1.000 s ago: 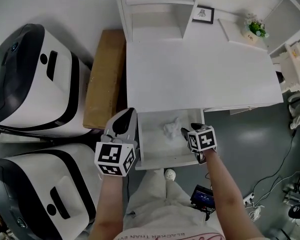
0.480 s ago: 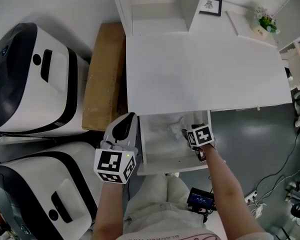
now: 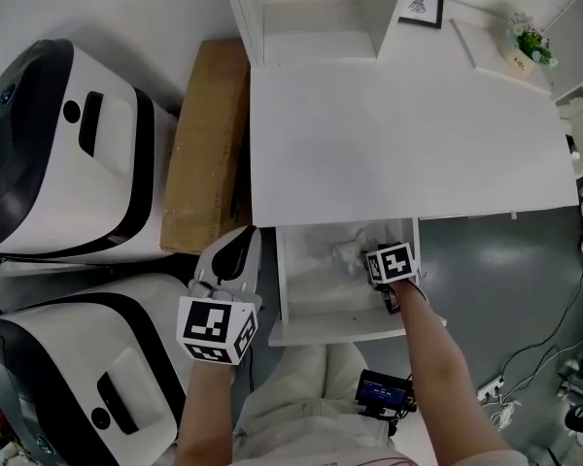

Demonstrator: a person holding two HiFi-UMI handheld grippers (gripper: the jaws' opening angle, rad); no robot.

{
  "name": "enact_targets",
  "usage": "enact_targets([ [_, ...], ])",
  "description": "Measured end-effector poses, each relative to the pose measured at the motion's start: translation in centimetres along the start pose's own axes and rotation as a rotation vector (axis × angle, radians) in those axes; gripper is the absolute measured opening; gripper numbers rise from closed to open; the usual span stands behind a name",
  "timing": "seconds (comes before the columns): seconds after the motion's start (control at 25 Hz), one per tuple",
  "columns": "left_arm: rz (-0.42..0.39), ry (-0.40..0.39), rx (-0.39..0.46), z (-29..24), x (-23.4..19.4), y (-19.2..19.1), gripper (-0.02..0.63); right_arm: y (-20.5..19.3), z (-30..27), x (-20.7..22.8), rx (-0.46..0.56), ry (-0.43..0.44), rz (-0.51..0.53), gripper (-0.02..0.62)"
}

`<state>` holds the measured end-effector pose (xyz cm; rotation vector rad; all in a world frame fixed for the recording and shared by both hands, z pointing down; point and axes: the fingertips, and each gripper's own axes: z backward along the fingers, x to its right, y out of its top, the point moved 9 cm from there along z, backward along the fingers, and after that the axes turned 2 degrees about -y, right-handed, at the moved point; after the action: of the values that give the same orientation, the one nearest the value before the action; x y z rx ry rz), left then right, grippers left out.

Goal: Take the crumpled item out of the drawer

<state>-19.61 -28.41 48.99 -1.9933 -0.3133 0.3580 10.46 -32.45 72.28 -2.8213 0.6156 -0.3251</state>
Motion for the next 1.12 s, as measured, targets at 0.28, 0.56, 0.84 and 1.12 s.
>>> enact_targets([
  [0.28,0.004,0.027,-0.019,0.7,-0.1,-1.2,0.009,-0.6,-0.6,-0.4,0.026,0.026,-0.035,0.135],
  [0.56,0.004,0.017,-0.024,1.0,0.4,-1.2,0.009,-0.2,0.3,-1.2,0.040,0.014,-0.005,0.045],
  [0.84,0.012,-0.007,0.003,1.1,1.1,0.1,0.009,-0.2,3.2,-1.2,0.078,-0.010,0.013,0.029],
  [1.12,0.024,-0.035,0.064,1.6,1.6,2.5,0.009,0.5,7.3,-1.2,0.133,-0.028,0.020,0.020],
])
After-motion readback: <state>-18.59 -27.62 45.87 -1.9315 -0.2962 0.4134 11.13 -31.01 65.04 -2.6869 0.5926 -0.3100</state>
